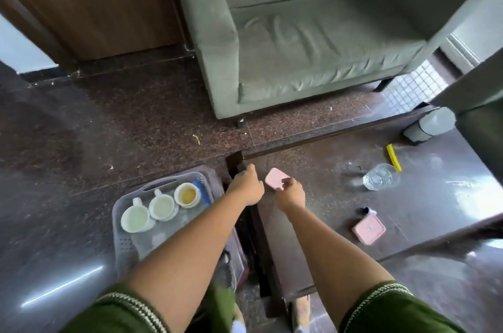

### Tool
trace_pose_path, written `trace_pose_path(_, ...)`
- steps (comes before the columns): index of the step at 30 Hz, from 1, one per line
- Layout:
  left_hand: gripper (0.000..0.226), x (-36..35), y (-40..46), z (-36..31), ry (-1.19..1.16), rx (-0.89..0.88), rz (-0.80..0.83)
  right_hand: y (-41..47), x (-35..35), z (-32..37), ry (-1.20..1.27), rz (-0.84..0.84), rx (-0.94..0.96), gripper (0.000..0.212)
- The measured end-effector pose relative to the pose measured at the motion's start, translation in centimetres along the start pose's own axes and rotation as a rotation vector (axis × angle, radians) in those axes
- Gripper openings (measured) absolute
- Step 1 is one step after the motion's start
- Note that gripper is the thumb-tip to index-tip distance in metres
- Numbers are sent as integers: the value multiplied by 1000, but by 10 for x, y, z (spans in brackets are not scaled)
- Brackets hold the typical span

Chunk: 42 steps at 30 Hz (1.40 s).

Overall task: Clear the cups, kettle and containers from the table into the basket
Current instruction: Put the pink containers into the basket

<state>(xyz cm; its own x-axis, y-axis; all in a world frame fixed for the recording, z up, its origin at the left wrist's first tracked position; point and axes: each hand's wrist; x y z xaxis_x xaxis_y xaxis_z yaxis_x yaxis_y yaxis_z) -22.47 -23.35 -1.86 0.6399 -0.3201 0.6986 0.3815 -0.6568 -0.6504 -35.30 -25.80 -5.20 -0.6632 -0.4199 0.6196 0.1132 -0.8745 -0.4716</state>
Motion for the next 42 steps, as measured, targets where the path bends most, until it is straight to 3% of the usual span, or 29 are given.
trace_pose_path(5,46,-59,56,-28,13,111,-8,57,6,-51,-18,43,-147,43)
trace_pose_path(11,74,-99,115,-27,-157,132,29,104,-17,-87,100,142,-268,60)
trace_pose_path(16,61,-122,120,-33,-221,164,58,110,-25,-96,218,118,-226,42)
trace_pose_path(21,49,-85,96,-34,-366,155,10,88,-7,-55,249,7,-124,39)
trace_pose_path(25,31,-4,57,-18,-164,133,-138,56,0,15,223,-21,15,33)
trace_pose_path(29,30,90,13,35,-134,58,-287,9,-22,94,307,-41,148,25)
trace_pose_path(33,17,148,-41,135,-288,210,-384,-47,-71,159,315,158,272,25)
trace_pose_path(38,13,132,-86,257,-781,417,-377,-100,-144,195,94,447,372,28)
trace_pose_path(42,16,86,-92,304,-869,491,-322,-107,-178,190,-128,528,429,24)
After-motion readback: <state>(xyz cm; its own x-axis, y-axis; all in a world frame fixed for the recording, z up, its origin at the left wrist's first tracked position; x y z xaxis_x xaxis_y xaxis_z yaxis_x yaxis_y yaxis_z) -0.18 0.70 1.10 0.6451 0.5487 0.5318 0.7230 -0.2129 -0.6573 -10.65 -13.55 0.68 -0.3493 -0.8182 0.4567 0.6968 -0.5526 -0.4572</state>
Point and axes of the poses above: each hand's wrist, its own y-axis towards the middle knuckle, its own x-axis out of the back of the hand, z = x × y, and after that the axes turned 9 degrees about x, right-handed
